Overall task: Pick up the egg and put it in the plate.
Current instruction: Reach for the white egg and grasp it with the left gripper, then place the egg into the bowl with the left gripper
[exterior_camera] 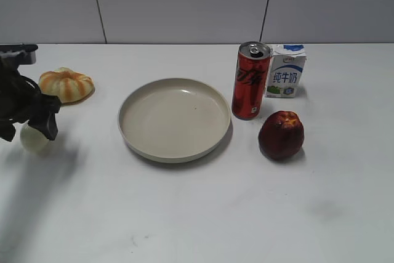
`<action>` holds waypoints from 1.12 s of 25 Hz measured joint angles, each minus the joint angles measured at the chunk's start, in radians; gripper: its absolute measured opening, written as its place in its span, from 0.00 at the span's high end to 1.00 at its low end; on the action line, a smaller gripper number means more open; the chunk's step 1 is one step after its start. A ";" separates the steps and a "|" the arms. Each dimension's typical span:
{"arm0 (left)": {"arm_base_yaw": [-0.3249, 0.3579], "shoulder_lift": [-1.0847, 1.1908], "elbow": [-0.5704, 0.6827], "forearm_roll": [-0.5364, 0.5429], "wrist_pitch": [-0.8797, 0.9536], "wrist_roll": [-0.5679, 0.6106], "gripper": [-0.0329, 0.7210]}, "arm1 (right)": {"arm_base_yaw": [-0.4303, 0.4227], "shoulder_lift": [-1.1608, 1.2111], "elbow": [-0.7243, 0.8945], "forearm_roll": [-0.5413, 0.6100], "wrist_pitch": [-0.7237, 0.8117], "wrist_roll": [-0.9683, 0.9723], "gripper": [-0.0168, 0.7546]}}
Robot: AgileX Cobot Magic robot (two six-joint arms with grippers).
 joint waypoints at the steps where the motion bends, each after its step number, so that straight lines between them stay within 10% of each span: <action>1: 0.000 0.017 0.000 0.001 -0.017 0.000 0.15 | 0.000 0.000 0.000 0.000 0.000 0.000 0.40; 20: -0.015 0.053 -0.108 0.007 -0.038 0.001 0.39 | 0.000 0.000 0.000 0.000 0.000 0.000 0.40; 28: -0.255 0.038 -0.380 0.010 0.009 0.095 0.39 | 0.000 0.000 0.000 0.000 0.000 0.000 0.40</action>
